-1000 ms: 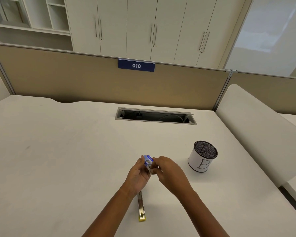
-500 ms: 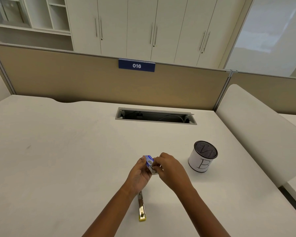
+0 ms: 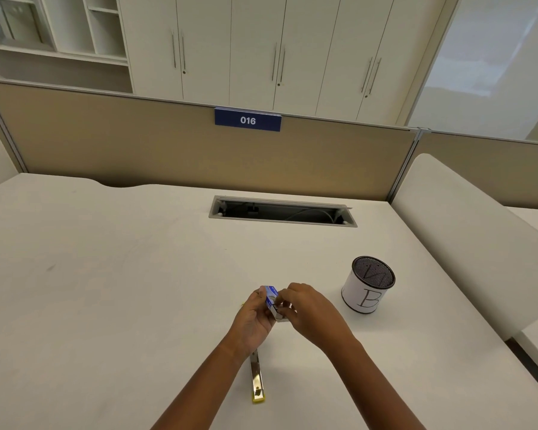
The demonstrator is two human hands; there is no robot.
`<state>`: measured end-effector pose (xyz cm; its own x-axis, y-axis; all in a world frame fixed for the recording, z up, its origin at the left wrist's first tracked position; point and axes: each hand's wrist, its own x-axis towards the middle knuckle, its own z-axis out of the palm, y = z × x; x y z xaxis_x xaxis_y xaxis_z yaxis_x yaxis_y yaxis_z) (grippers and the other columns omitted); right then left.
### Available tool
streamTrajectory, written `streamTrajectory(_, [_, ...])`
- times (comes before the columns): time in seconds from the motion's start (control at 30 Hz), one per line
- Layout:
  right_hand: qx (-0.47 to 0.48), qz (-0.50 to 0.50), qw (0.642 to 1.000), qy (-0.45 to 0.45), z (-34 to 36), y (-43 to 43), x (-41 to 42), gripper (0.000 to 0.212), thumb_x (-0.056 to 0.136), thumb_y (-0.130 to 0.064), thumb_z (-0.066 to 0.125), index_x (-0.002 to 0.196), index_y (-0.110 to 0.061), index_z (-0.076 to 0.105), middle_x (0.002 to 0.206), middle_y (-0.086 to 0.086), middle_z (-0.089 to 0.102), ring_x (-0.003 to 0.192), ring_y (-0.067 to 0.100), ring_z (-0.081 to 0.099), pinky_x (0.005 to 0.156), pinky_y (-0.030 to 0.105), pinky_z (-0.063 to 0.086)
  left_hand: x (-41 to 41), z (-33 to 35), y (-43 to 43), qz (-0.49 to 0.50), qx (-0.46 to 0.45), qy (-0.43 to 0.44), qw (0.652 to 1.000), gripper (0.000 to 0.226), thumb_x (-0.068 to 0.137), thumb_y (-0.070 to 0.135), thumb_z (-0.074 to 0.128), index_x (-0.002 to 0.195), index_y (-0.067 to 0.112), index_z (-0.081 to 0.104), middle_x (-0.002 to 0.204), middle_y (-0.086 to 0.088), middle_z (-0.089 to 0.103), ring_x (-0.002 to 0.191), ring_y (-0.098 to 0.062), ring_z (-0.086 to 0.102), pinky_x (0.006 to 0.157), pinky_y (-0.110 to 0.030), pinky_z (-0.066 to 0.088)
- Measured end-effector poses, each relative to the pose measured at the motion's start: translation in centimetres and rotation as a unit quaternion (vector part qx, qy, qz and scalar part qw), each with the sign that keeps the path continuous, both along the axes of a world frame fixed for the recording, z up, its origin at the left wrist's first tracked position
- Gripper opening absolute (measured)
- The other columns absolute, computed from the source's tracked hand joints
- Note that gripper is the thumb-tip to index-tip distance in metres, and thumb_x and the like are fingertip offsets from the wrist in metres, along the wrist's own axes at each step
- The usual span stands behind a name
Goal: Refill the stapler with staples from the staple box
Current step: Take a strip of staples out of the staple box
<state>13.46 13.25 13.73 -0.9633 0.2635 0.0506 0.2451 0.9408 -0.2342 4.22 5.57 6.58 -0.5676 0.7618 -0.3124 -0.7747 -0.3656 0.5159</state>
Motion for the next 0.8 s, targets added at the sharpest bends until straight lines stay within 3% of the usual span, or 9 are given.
streamTrajectory(0.53, [-0.005, -0.017, 1.0, 0.002, -0.3, 0.1, -0.7, 0.024, 0.091, -0.02, 0.049, 0.107, -0.009, 0.063, 0.108, 0.012, 0.062, 0.095, 0.026, 0.057, 0.079, 0.035, 0.046, -0.2, 0.2, -0.3, 0.001, -0.013, 0.007, 1.0, 0.03, 0.098, 0.019, 0.035, 0.087, 0.003, 0.058, 0.068, -0.01, 0.071, 0.063, -0.02, 0.068, 0.058, -0.026, 0.058])
streamTrajectory(0.8, [0.019, -0.011, 1.0, -0.02, -0.5, 0.5, -1.1, 0.027, 0.092, -0.023, 0.049, 0.109, -0.007, 0.061, 0.11, 0.015, 0.062, 0.093, 0.027, 0.059, 0.078, 0.035, 0.047, 0.0, 0.1, -0.2, 0.0, -0.01, 0.002, 1.0, 0.031, 0.099, 0.02, 0.033, 0.093, 0.001, 0.056, 0.089, -0.017, 0.06, 0.069, -0.021, 0.066, 0.058, -0.025, 0.059])
